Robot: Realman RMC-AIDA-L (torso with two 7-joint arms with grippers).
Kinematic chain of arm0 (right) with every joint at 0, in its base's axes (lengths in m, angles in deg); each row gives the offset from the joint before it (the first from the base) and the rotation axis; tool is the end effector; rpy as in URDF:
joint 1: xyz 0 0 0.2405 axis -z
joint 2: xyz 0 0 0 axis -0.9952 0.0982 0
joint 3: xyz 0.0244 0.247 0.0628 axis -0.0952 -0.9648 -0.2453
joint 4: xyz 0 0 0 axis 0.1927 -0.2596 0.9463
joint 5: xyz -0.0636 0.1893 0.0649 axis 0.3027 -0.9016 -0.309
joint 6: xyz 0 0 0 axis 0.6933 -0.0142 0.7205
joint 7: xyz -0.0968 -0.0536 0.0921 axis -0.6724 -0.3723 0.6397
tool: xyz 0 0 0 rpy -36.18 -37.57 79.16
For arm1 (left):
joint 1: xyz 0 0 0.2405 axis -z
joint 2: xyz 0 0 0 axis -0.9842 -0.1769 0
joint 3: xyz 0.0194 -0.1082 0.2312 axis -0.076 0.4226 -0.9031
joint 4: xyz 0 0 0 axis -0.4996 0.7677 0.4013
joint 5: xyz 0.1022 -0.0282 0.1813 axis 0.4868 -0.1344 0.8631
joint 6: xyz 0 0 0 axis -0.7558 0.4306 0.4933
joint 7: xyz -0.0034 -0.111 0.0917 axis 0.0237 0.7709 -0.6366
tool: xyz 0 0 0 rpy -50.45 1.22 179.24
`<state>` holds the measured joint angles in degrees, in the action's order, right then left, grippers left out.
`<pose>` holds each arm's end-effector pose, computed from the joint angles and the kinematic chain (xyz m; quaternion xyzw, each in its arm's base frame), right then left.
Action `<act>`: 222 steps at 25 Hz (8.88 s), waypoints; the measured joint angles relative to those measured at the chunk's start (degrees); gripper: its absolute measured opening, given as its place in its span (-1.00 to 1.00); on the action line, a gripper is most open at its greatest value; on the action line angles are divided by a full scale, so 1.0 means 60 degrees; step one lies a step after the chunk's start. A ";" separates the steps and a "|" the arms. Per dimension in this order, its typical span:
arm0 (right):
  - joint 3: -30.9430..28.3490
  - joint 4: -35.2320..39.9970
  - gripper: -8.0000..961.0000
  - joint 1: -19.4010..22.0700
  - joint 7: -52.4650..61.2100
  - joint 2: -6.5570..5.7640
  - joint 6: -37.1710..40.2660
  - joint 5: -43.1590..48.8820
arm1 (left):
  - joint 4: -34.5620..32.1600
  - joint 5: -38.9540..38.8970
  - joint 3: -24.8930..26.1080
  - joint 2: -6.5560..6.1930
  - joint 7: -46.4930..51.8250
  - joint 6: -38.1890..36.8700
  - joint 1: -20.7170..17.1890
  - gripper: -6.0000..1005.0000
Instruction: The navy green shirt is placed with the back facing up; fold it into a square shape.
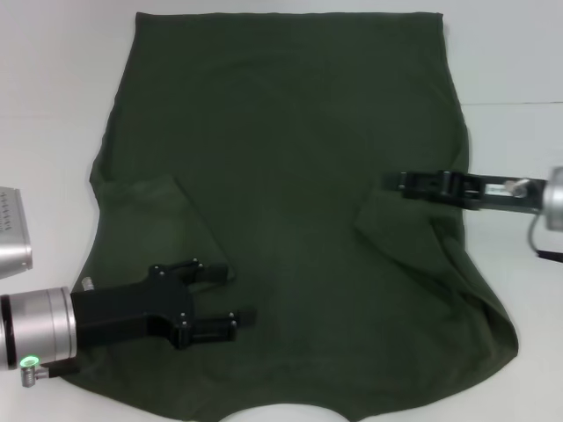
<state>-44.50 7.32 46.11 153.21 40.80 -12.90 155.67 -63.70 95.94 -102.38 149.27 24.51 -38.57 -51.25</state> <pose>0.2694 0.3866 0.0069 -0.7774 0.5562 0.2524 0.1500 -0.2720 0.3030 -0.0378 -0.9330 -0.2318 -0.2476 0.1203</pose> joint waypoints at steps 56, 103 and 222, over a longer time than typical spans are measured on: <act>0.0981 -0.0464 0.92 0.0939 -0.2958 0.0444 0.1543 -0.1889 | -0.1325 0.0431 0.1082 -0.0205 0.2202 -0.1179 -0.0559 0.71; 0.2916 -0.0675 0.91 0.0449 -0.4951 0.0181 0.2082 -0.2106 | -0.3284 0.3548 0.3314 -0.0263 0.4467 -0.0801 -0.1597 0.71; 0.1926 0.0020 0.91 0.2528 -0.4101 -0.0642 0.3717 -0.2038 | -0.3100 0.3983 0.2732 -0.0112 0.5239 -0.0149 -0.0806 -0.94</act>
<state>-32.94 7.44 61.28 128.61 36.95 9.40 143.45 -82.30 119.84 -85.98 148.59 55.95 -39.47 -56.08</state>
